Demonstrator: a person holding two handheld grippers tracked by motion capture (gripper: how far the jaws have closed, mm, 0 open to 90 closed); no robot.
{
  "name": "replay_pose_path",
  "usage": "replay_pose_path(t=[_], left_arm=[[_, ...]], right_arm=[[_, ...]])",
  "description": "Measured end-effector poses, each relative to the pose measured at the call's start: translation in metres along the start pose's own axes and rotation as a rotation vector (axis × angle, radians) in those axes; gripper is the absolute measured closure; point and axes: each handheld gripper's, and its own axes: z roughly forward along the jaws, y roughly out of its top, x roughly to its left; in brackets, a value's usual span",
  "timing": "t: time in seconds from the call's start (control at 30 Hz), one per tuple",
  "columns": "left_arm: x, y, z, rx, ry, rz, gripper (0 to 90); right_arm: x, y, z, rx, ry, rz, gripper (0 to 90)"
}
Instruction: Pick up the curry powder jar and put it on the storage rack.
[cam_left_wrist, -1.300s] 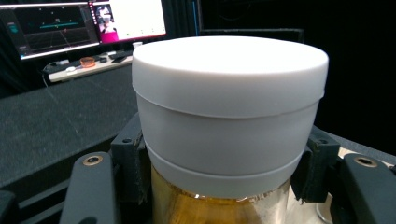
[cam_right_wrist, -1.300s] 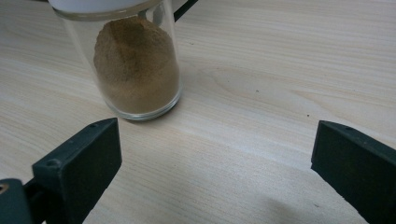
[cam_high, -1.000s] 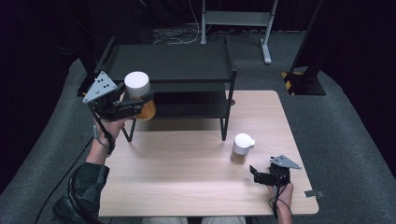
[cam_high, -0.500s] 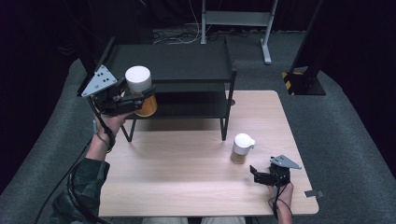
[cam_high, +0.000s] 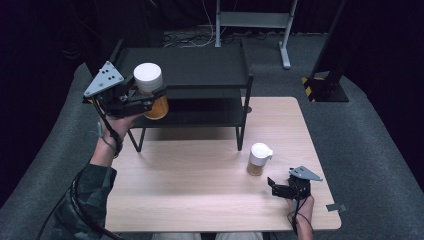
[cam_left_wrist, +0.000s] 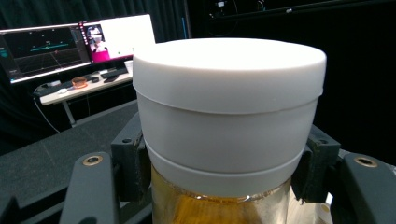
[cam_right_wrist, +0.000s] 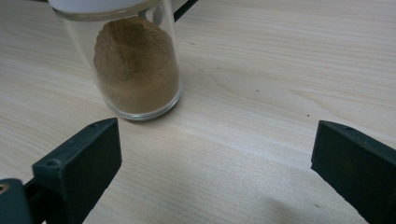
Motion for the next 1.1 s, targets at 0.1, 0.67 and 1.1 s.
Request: replay_pose_path(t=[0.1, 0.67, 1.1], left_arm=[[0.000, 0.004, 0.001, -0.002, 0.000, 0.004, 34.8], [0.001, 0.021, 0.003, -0.023, 0.001, 0.022, 34.8], [0.004, 0.032, 0.008, -0.042, 0.018, 0.022, 34.8]], right_arm=[[0.000, 0.000, 0.000, 0.000, 0.000, 0.000, 0.6], [0.000, 0.000, 0.000, 0.001, 0.003, 0.000, 0.6], [-0.001, 0.000, 0.000, 0.001, 0.004, 0.001, 0.5]])
